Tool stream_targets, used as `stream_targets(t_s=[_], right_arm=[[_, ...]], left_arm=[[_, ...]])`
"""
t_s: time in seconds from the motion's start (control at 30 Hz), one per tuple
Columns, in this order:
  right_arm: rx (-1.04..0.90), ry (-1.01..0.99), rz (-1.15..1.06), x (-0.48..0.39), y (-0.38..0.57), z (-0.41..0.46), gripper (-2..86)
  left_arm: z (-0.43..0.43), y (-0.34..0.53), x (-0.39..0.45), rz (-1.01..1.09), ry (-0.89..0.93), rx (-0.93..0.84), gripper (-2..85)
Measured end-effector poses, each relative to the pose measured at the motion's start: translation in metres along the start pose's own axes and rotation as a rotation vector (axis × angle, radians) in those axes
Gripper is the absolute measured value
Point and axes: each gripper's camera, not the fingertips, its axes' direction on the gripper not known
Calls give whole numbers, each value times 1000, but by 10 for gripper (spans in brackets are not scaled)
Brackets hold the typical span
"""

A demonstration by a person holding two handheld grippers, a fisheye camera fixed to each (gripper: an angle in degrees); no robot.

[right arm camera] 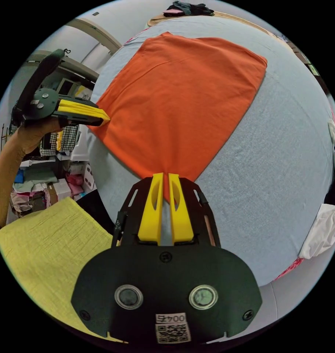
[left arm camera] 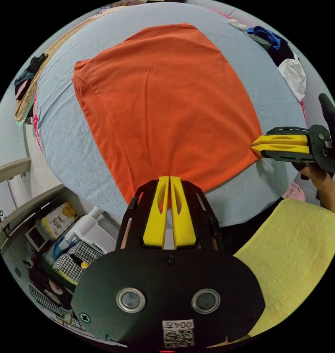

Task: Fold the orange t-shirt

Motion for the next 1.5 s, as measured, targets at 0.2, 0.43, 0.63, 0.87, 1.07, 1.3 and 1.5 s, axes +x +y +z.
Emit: stream_targets(t_s=[0.2,0.43,0.63,0.87,1.07,1.3,1.5], right_arm=[[57,-86,25,36,20,1,9],[410,-292,110,111,27,-67,29],[520,-205,130,159,-46,-105,50],[392,-67,169,180,-150,-82,83],[282,-17,279,215,-176,-61,85],[201,31,162,151,-92,-64,86],[90,-38,204,106,13,0,45]], left_arm=[[3,2,0,-15,-2,28,3],[5,1,14,58,-93,22,3],[5,10,8,76,-78,67,4],[5,20,-21,69,60,104,4],[4,23,-27,93,79,107,4],[1,28,-26,115,57,109,5],[0,33,-34,58,103,117,5]])
